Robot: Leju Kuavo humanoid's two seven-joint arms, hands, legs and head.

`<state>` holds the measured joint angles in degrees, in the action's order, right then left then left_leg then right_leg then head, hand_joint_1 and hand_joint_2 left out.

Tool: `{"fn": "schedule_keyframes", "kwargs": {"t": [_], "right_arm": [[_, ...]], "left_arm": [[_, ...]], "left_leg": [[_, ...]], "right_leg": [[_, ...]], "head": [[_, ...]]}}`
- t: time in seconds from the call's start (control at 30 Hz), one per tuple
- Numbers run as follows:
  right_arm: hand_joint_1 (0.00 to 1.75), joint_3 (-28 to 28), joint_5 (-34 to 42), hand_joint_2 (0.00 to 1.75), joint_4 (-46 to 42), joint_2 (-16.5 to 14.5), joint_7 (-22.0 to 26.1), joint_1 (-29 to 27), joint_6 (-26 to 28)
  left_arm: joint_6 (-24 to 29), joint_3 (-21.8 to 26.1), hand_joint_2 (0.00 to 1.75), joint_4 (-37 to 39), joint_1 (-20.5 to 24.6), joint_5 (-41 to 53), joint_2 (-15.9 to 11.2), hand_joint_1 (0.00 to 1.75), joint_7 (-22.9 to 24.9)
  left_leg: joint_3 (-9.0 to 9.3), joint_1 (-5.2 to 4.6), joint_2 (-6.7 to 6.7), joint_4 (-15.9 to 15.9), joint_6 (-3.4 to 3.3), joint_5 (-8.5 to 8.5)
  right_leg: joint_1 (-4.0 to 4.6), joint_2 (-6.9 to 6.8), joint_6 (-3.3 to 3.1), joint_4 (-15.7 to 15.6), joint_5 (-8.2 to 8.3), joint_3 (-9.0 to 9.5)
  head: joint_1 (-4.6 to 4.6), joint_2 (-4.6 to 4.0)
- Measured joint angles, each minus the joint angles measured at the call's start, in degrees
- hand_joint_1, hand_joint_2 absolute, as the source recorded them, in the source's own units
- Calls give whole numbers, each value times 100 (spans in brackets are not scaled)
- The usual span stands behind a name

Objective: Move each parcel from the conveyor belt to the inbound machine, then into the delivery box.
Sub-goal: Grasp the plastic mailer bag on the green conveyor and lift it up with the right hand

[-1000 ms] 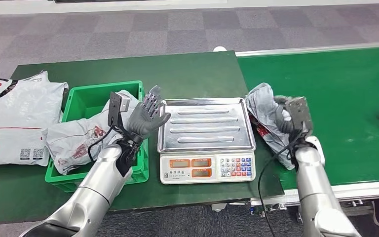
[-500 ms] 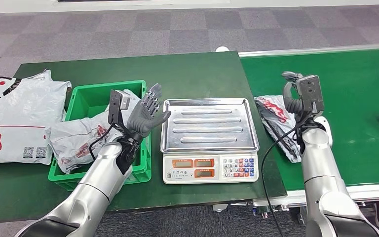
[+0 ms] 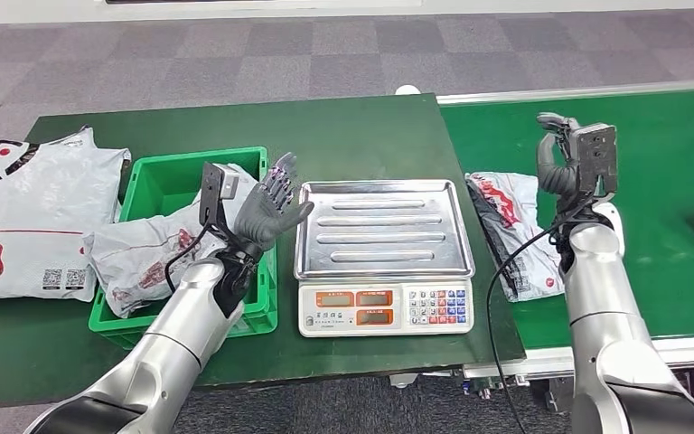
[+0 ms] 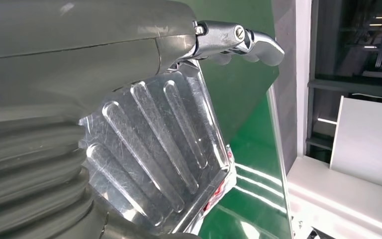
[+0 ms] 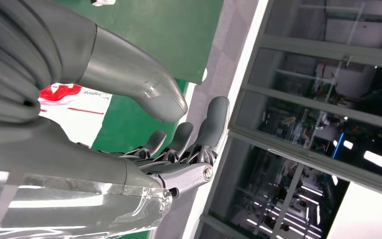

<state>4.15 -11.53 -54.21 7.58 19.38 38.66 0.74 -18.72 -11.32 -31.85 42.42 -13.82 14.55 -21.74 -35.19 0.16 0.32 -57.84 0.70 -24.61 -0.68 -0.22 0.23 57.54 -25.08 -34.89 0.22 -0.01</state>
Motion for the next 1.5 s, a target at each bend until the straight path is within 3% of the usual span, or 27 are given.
{"fn": "schedule_keyframes", "kwargs": {"t": [0.03,0.07,0.13,0.23,0.33,0.63,0.9,1.1,1.27,1.4,1.5], "right_arm": [[20,-45,-32,175,10,1,-26,23,-11],[0,-108,-127,175,37,5,-101,58,-8],[0,-352,-707,175,202,61,-583,144,141],[0,-940,-2235,175,769,257,-1632,167,797],[0,-1295,-3040,175,1464,394,-2073,95,1286],[0,-1551,-3541,175,2783,551,-2833,127,1150],[0,-1554,-3630,175,3180,556,-3001,213,1054],[0,-1454,-3090,175,3413,565,-2964,335,71],[0,-977,-2278,175,3583,671,-2827,422,-1325],[0,-539,-1830,175,3658,751,-2668,436,-1921],[131,-228,-1484,175,3700,802,-2528,435,-2466]], "left_arm": [[-5,0,175,15,5,-4,2,0,-9],[-14,0,175,31,12,-8,3,0,-19],[-38,0,175,55,25,-32,4,0,-6],[-73,0,175,26,17,-110,-16,0,107],[-94,0,175,-66,-38,-187,-73,0,191],[-107,0,175,-271,-205,-252,-150,0,180],[-107,0,175,-399,-277,-269,-185,0,187],[-105,0,175,-423,-273,-284,-187,0,192],[-146,-1,175,-414,-241,-284,-186,0,184],[-176,-2,175,-380,-206,-283,-183,0,161],[-200,-2,175,-342,-184,-265,-174,0,86]], "left_leg": [[0,0,1,0,0,0],[0,0,1,0,0,0],[1,0,-1,0,0,0],[-1,1,-20,0,-5,4],[-8,0,-43,0,-9,8],[-12,-3,-47,0,-12,5],[-12,-3,-46,0,-13,5],[-10,-3,-45,-3,-13,5],[-10,-3,-45,-5,-13,5],[-7,-3,-38,-5,-14,1],[-4,-3,-27,-5,-12,-2]], "right_leg": [[0,1,0,0,0,-1],[0,2,0,0,0,-2],[3,2,2,-1,-1,-1],[5,-24,8,-2,-5,7],[0,-44,12,-1,-7,8],[-4,-48,19,-3,-12,7],[-5,-48,19,-2,-12,7],[-6,-47,20,-3,-12,6],[-5,-47,20,-5,-12,6],[-4,-39,20,-5,-12,6],[0,-30,19,-5,-12,6]], "head": [[0,0],[-1,1],[-2,0],[-1,0],[-2,0],[-2,-1],[-2,1],[-2,-1],[-2,0],[-1,-1],[-1,0]]}}
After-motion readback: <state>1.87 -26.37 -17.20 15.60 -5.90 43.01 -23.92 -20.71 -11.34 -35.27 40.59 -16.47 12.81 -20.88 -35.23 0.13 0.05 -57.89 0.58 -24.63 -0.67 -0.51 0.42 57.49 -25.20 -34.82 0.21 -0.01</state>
